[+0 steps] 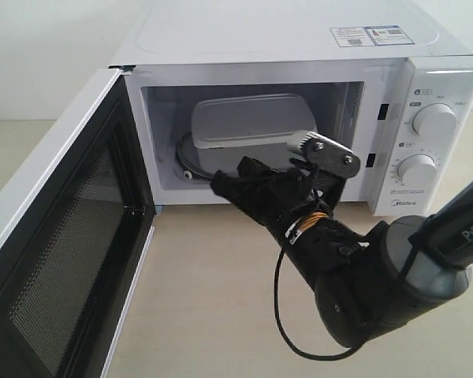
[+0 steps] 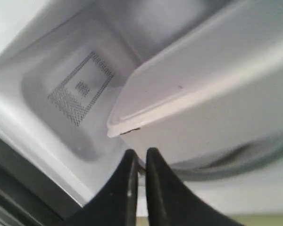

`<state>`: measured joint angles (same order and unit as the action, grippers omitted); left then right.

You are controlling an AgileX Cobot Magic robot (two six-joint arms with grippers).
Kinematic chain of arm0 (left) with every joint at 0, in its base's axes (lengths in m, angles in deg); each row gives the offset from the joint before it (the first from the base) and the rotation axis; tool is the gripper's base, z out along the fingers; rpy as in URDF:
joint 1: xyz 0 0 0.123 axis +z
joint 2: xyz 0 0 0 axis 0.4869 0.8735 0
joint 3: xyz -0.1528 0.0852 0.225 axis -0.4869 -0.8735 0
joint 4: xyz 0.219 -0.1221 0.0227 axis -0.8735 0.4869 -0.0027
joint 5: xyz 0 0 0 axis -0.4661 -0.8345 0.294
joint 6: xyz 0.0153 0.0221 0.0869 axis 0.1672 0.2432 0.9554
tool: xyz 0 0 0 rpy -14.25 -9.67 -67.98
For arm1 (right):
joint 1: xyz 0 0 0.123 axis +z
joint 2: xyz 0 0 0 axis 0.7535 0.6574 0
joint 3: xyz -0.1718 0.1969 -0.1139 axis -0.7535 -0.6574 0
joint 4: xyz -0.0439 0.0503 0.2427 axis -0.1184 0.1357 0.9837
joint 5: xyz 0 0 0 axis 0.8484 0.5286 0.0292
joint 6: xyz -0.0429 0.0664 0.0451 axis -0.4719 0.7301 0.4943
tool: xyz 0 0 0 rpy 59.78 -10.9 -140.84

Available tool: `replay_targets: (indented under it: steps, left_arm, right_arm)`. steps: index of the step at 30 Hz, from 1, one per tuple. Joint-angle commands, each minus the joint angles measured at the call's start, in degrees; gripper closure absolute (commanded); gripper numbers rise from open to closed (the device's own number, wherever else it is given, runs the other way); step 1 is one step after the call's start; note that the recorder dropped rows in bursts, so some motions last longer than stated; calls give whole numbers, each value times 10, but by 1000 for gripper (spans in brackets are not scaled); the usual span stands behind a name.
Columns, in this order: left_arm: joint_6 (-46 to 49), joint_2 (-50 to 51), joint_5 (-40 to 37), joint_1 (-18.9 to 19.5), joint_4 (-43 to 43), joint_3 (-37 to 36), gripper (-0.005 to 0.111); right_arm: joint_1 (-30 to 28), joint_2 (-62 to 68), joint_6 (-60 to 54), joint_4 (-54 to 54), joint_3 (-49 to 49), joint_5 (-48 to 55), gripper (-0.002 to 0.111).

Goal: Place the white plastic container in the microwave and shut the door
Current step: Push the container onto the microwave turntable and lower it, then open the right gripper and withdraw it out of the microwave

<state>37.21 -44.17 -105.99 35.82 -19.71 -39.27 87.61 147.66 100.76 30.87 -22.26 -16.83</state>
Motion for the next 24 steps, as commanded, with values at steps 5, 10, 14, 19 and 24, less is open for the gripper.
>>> replay_targets:
  steps: [5,10,14,19,24]
  left_arm:
    - [-5,-2,1,0,2,-2,103]
    - [-5,-2,1,0,2,-2,103]
    - [-5,-2,1,0,2,-2,103]
    - [-5,-2,1,0,2,-2,103]
    - [-5,-2,1,0,2,-2,103]
  right_arm:
    - [-4,-3,-344,-23,9,6,108]
    - [-4,2,-378,-22,45,43,108]
    - [-4,18,-385,8,79,73,108]
    - [-4,49,-389,50,110,73,108]
    - [-4,65,-421,66,138,75,108]
